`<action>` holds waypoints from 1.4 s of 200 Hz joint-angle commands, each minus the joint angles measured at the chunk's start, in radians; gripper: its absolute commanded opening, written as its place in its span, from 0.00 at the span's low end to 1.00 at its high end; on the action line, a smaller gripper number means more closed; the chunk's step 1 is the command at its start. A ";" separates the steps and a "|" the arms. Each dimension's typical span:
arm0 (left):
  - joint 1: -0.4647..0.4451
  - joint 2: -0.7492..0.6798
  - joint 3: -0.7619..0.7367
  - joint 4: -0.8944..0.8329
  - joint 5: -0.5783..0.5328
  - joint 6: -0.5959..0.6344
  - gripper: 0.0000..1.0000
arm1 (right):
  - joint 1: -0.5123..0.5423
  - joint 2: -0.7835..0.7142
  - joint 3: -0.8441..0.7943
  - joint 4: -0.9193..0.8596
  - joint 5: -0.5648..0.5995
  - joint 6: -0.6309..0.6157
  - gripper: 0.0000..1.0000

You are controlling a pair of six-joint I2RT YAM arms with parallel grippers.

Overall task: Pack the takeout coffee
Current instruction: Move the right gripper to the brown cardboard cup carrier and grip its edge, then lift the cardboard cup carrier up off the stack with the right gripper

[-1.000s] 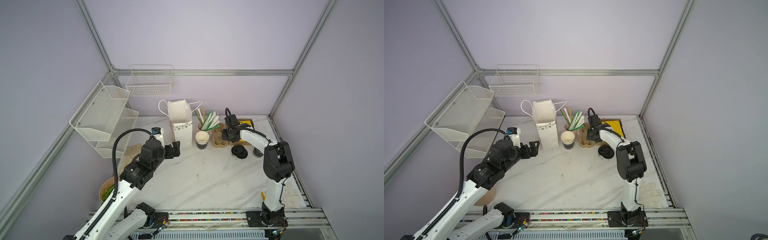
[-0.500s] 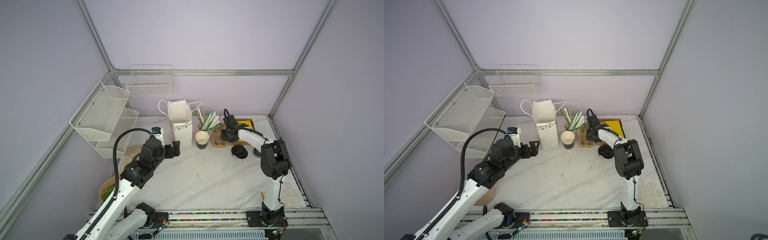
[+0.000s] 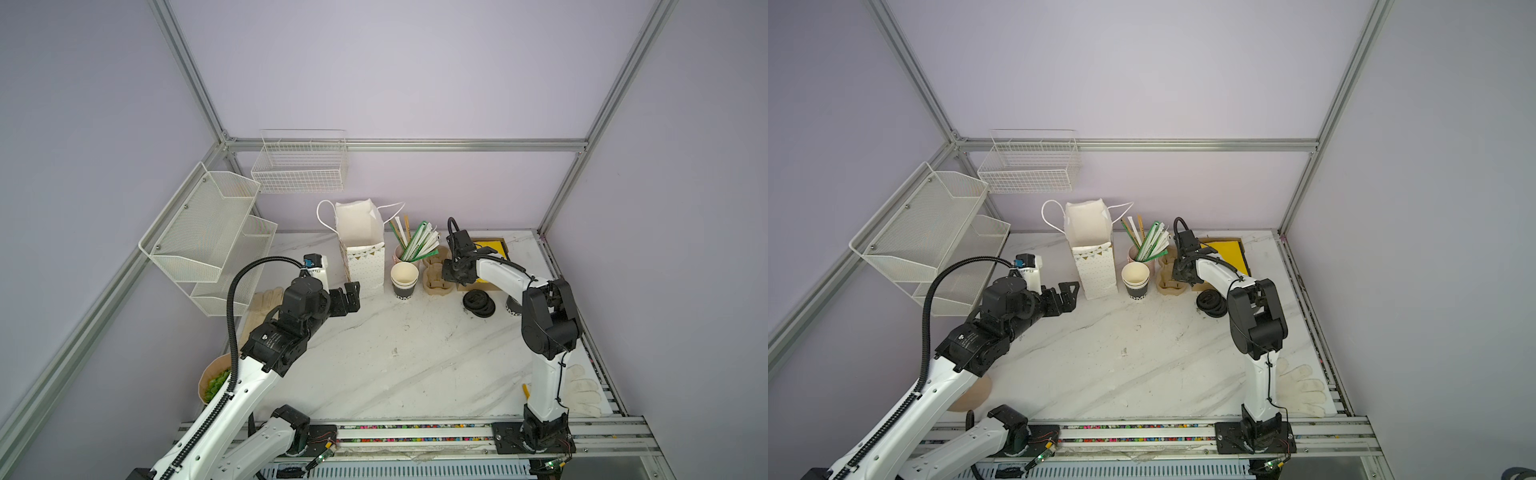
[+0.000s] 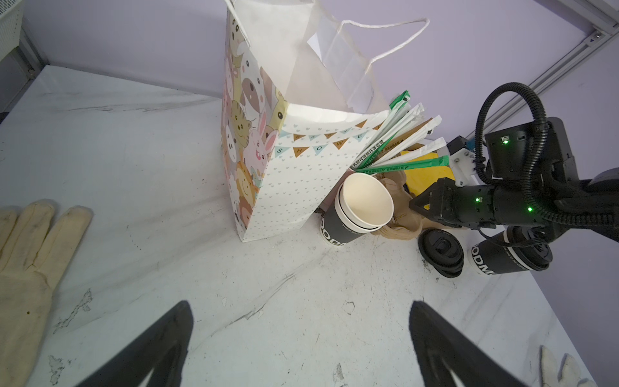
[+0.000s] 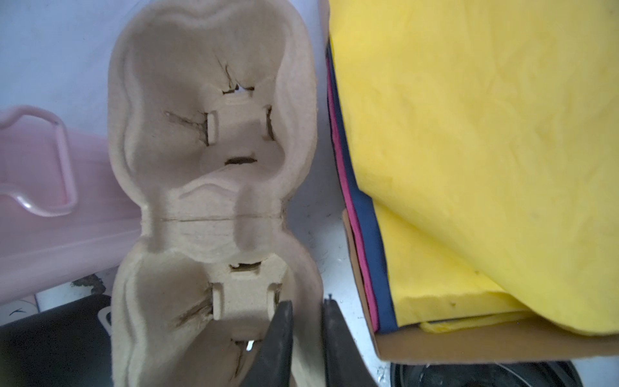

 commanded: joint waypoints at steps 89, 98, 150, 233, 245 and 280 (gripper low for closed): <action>0.014 0.005 -0.020 0.037 0.027 -0.005 1.00 | -0.002 0.005 0.008 0.011 -0.009 0.008 0.16; 0.014 0.007 -0.020 0.036 0.026 -0.005 1.00 | -0.002 0.007 0.011 0.007 -0.007 0.014 0.17; 0.015 0.011 -0.020 0.035 0.030 -0.006 1.00 | -0.002 -0.005 0.048 0.006 -0.001 0.025 0.28; 0.022 0.014 -0.020 0.035 0.028 -0.009 1.00 | 0.030 0.096 0.185 0.023 -0.023 0.091 0.35; 0.023 0.014 -0.020 0.036 0.028 -0.007 1.00 | 0.040 0.122 0.214 0.010 -0.016 0.091 0.35; 0.026 0.014 -0.020 0.035 0.029 -0.007 1.00 | 0.057 0.179 0.271 -0.007 0.003 0.091 0.37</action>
